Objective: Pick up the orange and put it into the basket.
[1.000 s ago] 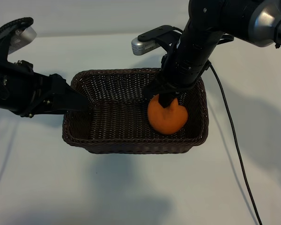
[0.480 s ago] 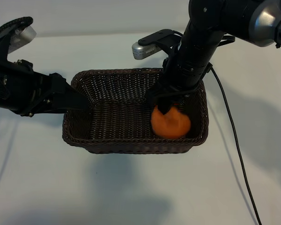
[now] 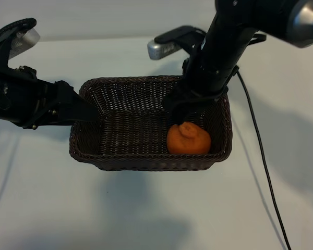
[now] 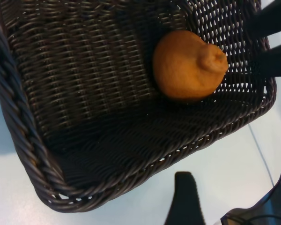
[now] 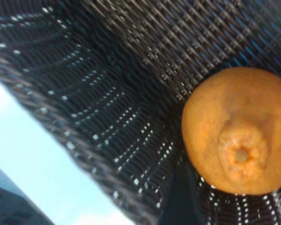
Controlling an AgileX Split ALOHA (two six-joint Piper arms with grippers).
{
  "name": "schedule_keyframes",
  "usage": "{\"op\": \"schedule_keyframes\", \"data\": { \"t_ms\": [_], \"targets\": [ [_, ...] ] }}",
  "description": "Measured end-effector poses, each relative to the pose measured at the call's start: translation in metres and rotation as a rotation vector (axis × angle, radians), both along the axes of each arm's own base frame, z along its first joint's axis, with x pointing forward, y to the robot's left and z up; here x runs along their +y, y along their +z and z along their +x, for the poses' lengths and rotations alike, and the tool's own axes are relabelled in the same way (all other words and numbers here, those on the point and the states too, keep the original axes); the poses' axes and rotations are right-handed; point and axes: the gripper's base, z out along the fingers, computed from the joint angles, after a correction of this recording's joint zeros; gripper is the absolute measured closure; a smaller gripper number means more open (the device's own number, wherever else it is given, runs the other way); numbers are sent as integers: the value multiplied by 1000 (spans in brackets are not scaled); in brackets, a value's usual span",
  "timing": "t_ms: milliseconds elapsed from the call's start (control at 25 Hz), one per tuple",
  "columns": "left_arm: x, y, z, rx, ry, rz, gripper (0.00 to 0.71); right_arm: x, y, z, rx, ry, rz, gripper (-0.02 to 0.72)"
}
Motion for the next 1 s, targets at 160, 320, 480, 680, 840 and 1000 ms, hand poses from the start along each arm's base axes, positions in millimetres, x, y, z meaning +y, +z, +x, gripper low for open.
{"op": "schedule_keyframes", "data": {
  "t_ms": [160,320,480,680,840,1000],
  "targets": [
    [0,0,0,2,3,-1,140,-5,29,-11,-53,7,21,176],
    [0,0,0,2,3,-1,140,-13,63,-25,-130,14,38,176],
    [0,0,0,4,5,-2,140,-24,92,-42,-196,9,23,176],
    [0,0,0,4,5,-2,140,-34,116,-56,-262,8,17,174],
    [0,0,0,4,5,-2,140,-40,133,-68,-310,-6,27,175],
    [0,0,0,4,5,-2,140,-48,147,-78,-365,-17,14,177]
  ]
}}
